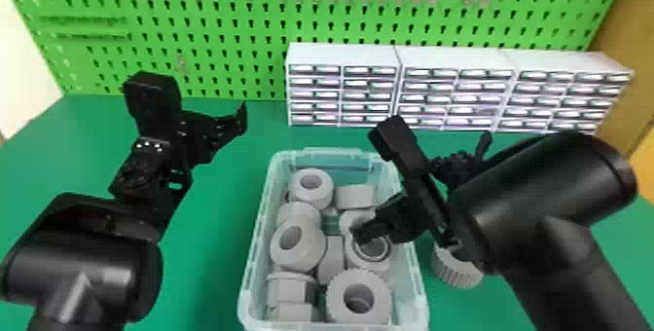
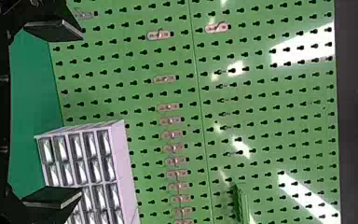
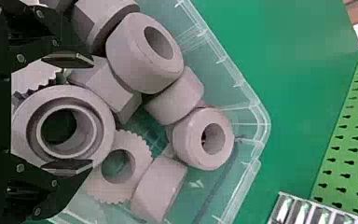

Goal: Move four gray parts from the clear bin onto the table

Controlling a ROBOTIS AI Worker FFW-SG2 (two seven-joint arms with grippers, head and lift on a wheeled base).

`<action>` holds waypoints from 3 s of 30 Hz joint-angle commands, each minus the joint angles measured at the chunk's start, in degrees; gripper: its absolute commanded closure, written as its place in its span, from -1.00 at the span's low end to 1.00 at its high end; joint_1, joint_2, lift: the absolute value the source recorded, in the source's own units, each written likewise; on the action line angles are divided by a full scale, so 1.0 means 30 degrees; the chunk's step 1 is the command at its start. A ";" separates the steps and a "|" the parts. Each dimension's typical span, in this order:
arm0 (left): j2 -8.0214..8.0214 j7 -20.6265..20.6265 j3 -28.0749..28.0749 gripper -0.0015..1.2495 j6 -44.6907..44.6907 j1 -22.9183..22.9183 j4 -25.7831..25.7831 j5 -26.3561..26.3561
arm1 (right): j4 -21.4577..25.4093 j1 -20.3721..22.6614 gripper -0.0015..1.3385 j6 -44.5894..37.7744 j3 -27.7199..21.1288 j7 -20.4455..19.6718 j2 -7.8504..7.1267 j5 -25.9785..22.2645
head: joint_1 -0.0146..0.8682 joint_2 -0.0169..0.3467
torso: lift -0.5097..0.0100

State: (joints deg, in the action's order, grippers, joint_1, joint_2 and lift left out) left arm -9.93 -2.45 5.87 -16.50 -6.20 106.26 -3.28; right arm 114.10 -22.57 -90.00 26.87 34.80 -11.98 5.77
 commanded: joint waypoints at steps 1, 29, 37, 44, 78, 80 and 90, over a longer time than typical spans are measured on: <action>0.0000 -0.0003 -0.0024 -0.81 -0.0038 -0.0012 0.0000 -0.0020 | -0.0708 -0.0242 -0.25 -0.0027 -0.0138 0.0000 0.0126 -0.0723 | 0.57 -0.72 | 0.77; 0.0000 -0.0237 -0.0141 -0.81 -0.0244 -0.0188 -0.0029 -0.0049 | -0.4634 -0.1443 -0.25 -0.0027 0.0653 0.0000 0.0595 -0.2598 | 0.57 -0.72 | 0.77; -0.0030 -0.0237 -0.0171 -0.81 -0.0273 -0.0188 -0.0029 -0.0049 | -0.5191 -0.1736 -0.25 -0.0027 0.0917 0.0000 0.0712 -0.2598 | 0.57 -0.72 | 0.77; -0.0030 -0.0325 -0.0171 -0.81 -0.0302 -0.0188 -0.0087 -0.0166 | -0.5865 -0.1883 -0.25 0.0293 0.1063 0.0000 0.0829 -0.2657 | 0.57 -0.72 | 0.77; -0.0030 -0.0559 -0.0464 -0.81 -0.0302 0.0047 -0.0205 -0.0459 | -0.6744 -0.1824 0.39 0.0820 0.0887 0.0000 0.1151 -0.2188 | 0.57 -0.72 | 0.77; -0.0030 -0.0559 -0.0464 -0.81 -0.0331 0.0076 -0.0205 -0.0489 | -0.6744 -0.1795 0.45 0.0820 0.0858 0.0000 0.1151 -0.2188 | 0.57 -0.72 | 0.77; -0.0030 -0.0588 -0.0464 -0.81 -0.0361 0.0105 -0.0205 -0.0547 | -0.6187 -0.1824 0.51 0.0820 0.0858 0.0000 0.1181 -0.1720 | 0.57 -0.72 | 0.77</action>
State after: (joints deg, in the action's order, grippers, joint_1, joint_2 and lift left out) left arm -10.02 -4.22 4.48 -17.50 -5.98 105.64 -4.87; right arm 94.45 -27.88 -87.49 29.30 34.80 -8.44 -0.53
